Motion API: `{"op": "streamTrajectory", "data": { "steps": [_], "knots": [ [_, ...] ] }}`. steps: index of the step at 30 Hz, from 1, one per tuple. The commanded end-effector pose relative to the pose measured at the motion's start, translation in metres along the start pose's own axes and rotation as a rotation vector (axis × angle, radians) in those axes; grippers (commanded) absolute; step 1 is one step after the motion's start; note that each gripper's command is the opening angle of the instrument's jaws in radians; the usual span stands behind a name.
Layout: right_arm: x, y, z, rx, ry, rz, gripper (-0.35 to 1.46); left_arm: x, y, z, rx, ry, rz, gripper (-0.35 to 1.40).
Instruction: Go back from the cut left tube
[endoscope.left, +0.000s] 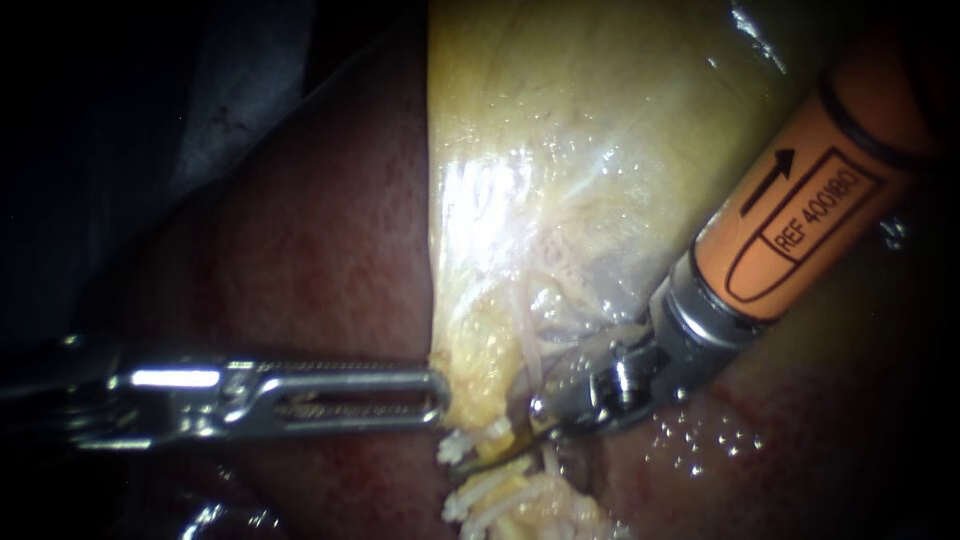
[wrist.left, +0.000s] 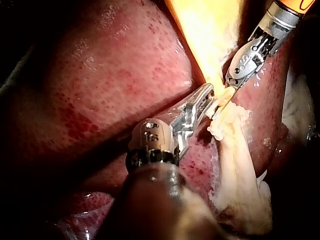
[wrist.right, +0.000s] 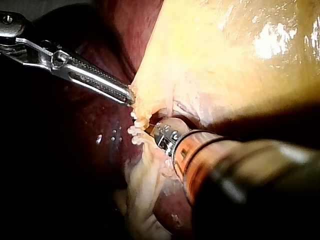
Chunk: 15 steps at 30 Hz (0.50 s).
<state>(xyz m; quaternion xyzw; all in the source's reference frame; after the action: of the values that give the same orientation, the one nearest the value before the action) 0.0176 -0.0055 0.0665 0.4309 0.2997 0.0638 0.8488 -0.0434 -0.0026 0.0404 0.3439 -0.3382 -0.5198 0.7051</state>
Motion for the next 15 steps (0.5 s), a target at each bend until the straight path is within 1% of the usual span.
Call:
{"op": "streamTrajectory", "data": {
  "steps": [1,9,13,15],
  "knots": [
    [0.0,0.0,0.0,0.0,0.0,-0.001,-0.35,0.0,0.0,0.0,0.002,0.001,0.001,-0.35],
    [0.0,0.0,0.0001,-0.001,0.0,-0.001,-0.35,0.0,0.0,0.0,0.002,0.001,0.002,-0.35],
    [0.0,0.0001,0.0001,-0.016,0.009,-0.002,-0.35,0.0,0.0,0.0,0.002,0.002,0.002,-0.35],
    [-0.0001,0.0001,0.0001,-0.019,0.01,-0.002,-0.18,0.0,0.0,0.0,0.002,0.002,0.002,-0.35]
  ]
}}
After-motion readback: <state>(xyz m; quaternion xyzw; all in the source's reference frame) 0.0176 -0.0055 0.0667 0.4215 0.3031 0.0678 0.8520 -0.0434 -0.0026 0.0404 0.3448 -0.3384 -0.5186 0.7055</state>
